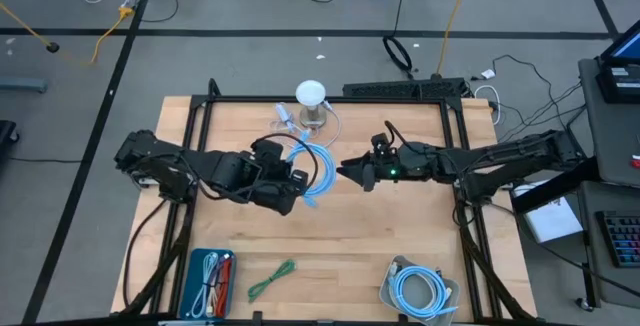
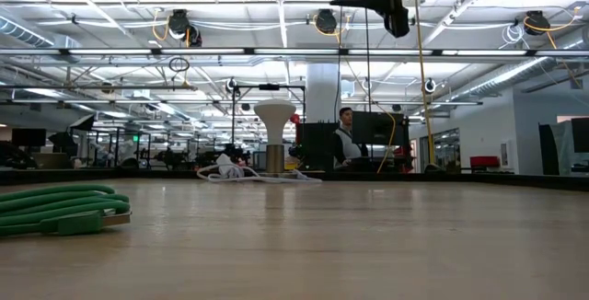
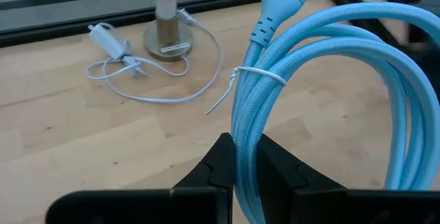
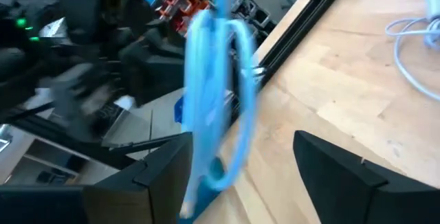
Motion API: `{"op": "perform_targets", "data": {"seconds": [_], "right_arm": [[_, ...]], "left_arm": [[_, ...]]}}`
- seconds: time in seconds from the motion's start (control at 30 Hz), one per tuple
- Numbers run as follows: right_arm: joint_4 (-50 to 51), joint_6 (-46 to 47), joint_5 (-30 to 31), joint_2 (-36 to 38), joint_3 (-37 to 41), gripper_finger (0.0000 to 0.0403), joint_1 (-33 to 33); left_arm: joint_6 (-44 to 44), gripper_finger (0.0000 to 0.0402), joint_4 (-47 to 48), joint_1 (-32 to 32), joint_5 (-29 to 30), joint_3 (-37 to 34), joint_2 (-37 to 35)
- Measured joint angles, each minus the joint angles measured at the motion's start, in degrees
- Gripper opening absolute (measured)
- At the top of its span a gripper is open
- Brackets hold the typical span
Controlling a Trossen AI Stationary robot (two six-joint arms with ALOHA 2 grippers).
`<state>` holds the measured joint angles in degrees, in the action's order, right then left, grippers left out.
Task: Pick & Place USB Port
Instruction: Put the blue video cable into the gray bin
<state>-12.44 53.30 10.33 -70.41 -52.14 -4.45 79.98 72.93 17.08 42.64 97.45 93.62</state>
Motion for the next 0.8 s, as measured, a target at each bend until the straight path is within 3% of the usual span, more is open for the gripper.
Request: {"op": "perform_targets", "data": {"seconds": [0.3,0.8], "right_arm": [[-5.23,-0.14,-1.65,0.01,0.0,0.0289,1.11],[-13.74,1.55,-5.73,0.0,-0.04,0.0288,0.17]], "left_arm": [[-3.21,0.0035,-0.55,0.67,1.55,3.34,-0.09],[-9.17,0.0035,-6.19,-0.35,1.83,3.36,0.26]]}}
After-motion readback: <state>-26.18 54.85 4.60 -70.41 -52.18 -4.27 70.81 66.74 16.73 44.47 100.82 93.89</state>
